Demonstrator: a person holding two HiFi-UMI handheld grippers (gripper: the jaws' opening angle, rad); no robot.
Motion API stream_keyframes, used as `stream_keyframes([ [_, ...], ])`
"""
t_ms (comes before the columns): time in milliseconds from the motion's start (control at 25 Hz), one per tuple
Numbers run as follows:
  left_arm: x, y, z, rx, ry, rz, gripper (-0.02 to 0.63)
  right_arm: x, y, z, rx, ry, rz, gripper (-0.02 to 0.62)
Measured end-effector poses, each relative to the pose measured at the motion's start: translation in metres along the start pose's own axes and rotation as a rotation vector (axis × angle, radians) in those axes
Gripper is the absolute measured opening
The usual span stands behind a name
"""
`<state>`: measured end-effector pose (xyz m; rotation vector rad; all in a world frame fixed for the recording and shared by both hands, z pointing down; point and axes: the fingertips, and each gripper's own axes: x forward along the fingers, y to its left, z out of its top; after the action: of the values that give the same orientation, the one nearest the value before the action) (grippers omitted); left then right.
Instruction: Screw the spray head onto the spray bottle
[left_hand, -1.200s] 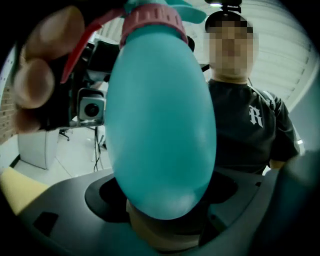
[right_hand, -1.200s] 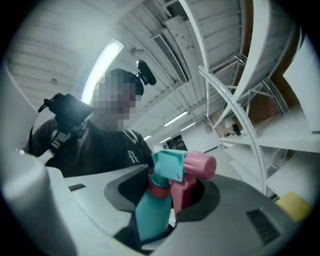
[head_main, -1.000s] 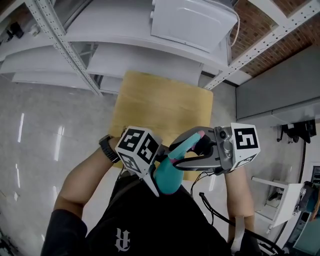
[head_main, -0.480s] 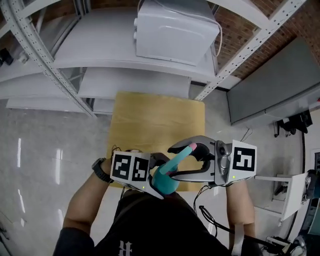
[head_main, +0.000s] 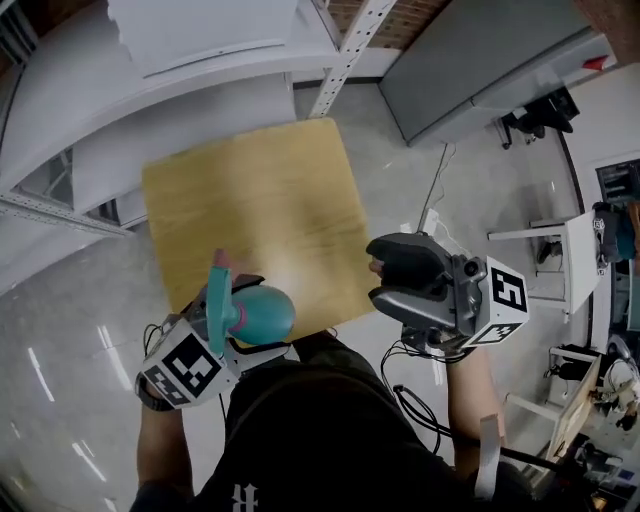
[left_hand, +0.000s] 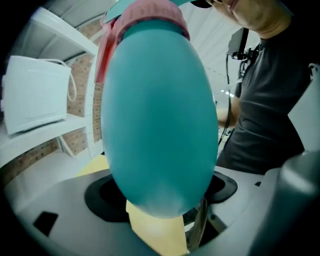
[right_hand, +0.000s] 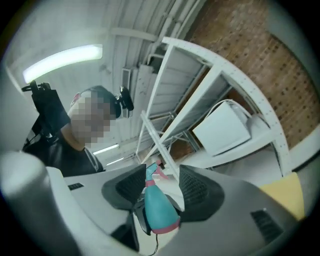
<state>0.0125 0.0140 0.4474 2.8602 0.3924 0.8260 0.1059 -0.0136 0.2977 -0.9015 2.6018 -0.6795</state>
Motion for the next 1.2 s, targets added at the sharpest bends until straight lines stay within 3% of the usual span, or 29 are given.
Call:
stream_keyframes([
  [80,0.005,0.008,-0.005,-0.078,-0.008,0.068,0.417,-0.018,-0.005,-0.003,0.049,-0.052,-0.074,0.204],
  [160,0.008,0.007,-0.003,-0.132,-0.037,0.148,0.417,-0.021,0.0,-0.01,0.055,-0.041,-0.112,0.204],
  [240,0.007,0.002,0.001,-0.147,-0.066,0.248,0.417,-0.017,0.006,-0.022,0.012,0.022,-0.139,0.194],
  [440,0.012,-0.033,-0.003,-0.161,-0.04,0.44,0.417,-0.03,0.023,-0.053,-0.118,0.176,-0.176,0.068],
  [520,0.026,-0.053,0.002,-0.167,-0.03,0.505,0.417,-0.054,0.028,-0.058,-0.114,0.179,-0.159,0.013],
  [640,0.059,-0.087,0.02,-0.229,-0.051,0.617,0.417,-0.098,0.034,-0.063,-0.131,0.19,-0.094,0.003],
  [880,0.142,-0.186,0.062,-0.389,-0.088,0.724,0.417,-0.2,0.079,-0.066,-0.167,0.242,0.009,0.003],
  [1200,0.17,-0.258,0.096,-0.353,-0.038,0.791,0.417,-0.261,0.14,-0.055,-0.169,0.211,0.029,0.002],
])
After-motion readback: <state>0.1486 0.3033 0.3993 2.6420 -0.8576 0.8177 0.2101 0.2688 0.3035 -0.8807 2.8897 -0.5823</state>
